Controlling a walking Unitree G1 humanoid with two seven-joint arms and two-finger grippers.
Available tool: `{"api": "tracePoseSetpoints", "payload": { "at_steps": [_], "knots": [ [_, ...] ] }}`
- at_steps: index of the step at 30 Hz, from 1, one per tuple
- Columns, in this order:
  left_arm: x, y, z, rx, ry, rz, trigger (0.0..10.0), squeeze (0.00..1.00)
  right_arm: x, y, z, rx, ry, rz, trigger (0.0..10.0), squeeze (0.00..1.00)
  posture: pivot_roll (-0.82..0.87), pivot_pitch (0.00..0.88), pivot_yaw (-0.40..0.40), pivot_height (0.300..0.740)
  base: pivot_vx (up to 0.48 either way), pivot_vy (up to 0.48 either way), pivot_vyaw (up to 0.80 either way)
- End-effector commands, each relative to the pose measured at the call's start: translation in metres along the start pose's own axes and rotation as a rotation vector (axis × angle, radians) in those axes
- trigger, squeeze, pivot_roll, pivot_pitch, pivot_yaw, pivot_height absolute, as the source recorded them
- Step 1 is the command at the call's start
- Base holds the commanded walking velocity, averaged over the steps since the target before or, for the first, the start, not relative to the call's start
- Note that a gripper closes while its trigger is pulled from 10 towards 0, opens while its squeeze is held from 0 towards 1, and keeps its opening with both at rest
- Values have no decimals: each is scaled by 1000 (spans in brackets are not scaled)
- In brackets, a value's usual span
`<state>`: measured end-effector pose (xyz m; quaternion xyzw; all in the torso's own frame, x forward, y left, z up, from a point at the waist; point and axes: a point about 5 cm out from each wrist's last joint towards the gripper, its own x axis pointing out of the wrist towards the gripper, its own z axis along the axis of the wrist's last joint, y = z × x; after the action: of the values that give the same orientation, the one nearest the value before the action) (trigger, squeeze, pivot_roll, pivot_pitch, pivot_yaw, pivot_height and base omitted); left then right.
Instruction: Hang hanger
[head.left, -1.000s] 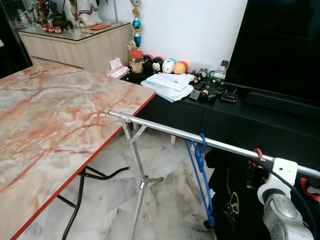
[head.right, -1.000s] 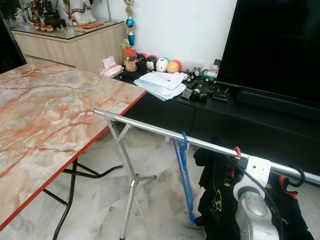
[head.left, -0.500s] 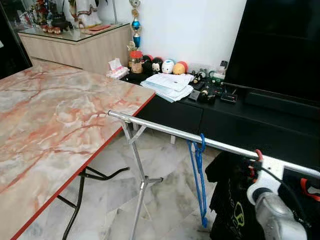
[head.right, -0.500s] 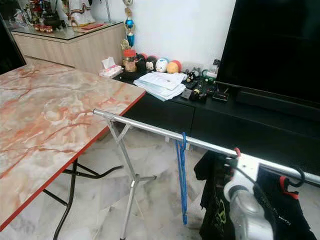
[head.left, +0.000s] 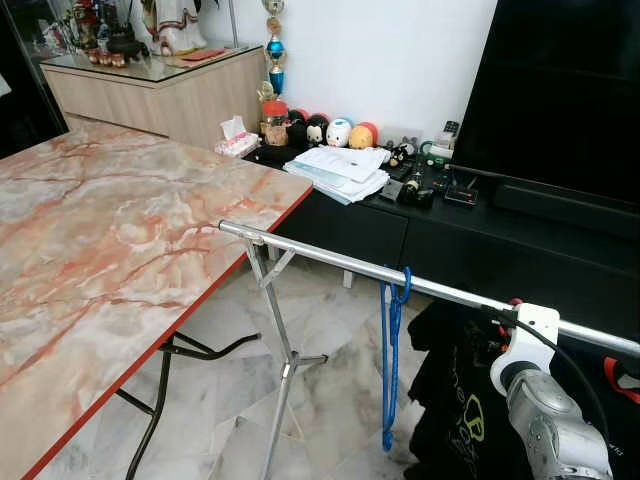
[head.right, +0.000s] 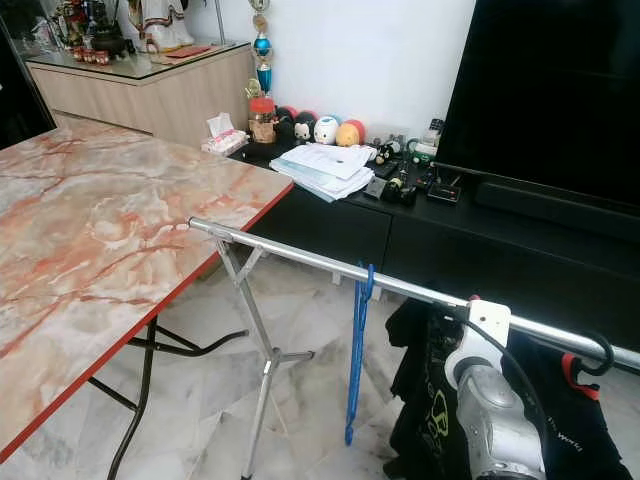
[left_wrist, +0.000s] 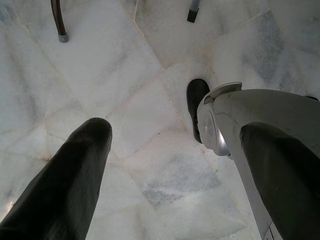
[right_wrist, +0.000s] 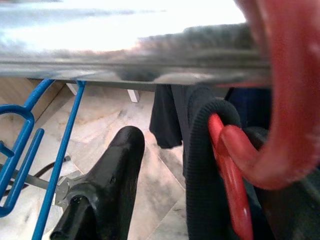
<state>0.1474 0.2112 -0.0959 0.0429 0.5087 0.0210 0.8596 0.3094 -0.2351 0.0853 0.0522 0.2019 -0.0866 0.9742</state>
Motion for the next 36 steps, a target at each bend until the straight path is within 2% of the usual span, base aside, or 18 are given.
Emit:
{"api": "tracePoseSetpoints", "payload": {
  "at_steps": [1, 9, 10, 11, 24, 36],
  "knots": [
    [0, 2, -2, -6, 10, 5, 10000, 0, 2, -2, 1, -10, 13, -14, 10000, 0, 68, 0, 33, 740, 0, 0, 0],
    [0, 3, -2, -4, 11, 5, 10000, 0, 1, -9, -9, 12, 56, -56, 10000, 0, 66, 0, 36, 740, 0, 0, 0],
    [0, 3, -2, -3, 11, 5, 10000, 0, 1, -8, -9, 12, 56, -53, 6627, 0, 67, 0, 36, 740, 0, 0, 0],
    [0, 3, -2, -2, 11, 5, 10000, 0, 1, -7, -9, 15, 49, -46, 0, 0, 68, 0, 37, 740, 0, 0, 0],
    [0, 3, -2, -3, 7, 8, 10000, 0, 3, 3, -8, 12, 45, -5, 0, 0, 73, 0, 35, 740, 0, 0, 0],
    [0, 3, -2, -4, 9, 5, 10000, 0, -2, 3, -28, 22, 114, -35, 0, 0, 70, 0, 36, 740, 0, 0, 0]
  ]
}}
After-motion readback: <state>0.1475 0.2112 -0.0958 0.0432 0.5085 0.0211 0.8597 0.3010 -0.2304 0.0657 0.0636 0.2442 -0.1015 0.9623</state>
